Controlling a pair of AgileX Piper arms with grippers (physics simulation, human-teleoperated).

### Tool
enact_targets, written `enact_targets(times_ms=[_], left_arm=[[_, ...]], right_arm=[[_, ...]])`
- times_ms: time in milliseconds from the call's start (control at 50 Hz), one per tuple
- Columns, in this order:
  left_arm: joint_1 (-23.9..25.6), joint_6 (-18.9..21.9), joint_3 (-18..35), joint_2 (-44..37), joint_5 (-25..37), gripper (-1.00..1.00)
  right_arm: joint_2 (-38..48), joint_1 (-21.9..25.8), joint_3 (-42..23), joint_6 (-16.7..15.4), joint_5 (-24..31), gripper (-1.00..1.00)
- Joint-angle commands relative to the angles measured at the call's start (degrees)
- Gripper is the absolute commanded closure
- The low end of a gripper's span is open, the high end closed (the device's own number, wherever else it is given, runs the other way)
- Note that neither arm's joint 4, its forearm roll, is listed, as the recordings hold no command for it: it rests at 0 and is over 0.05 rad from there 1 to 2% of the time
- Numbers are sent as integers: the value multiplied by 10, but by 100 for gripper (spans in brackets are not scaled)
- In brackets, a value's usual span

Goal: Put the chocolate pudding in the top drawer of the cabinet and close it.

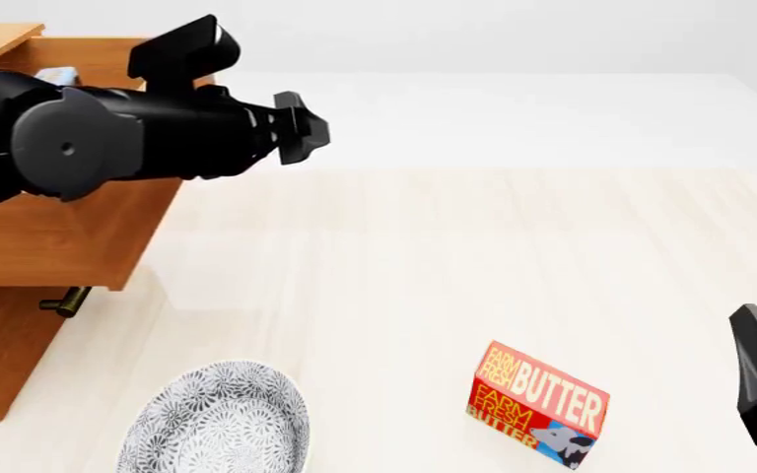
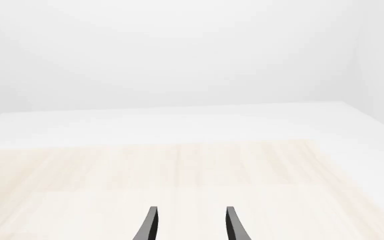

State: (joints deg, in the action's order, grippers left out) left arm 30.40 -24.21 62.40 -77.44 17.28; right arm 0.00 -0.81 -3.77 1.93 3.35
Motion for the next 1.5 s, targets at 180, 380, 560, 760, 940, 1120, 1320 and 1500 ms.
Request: enact_targets(times_ms=[180,380,560,760,940,1120,1320,1500], left_arm=[[-25,16,-13,-5,2,-100],[-38,22,-17,-8,-2,-100],[-49,27,-24,-6,-7,-100],[-52,28,-30,-12,-18,-100],[-55,28,-33,-14,-19,-100],[-66,30,-33,-15,-18,-100],[-77,28,-37,-18,-20,-100],[-87,37,-38,-20,-20,-100]], right_arm=[[0,0,0,0,0,-100],[0,0,0,0,0,-100],[0,0,0,0,0,-100],[0,0,0,0,0,-100],[0,0,0,1,0,-100],[0,0,0,2,0,-100],[0,-1,0,3,-1,-100],[0,0,0,0,0,-100]])
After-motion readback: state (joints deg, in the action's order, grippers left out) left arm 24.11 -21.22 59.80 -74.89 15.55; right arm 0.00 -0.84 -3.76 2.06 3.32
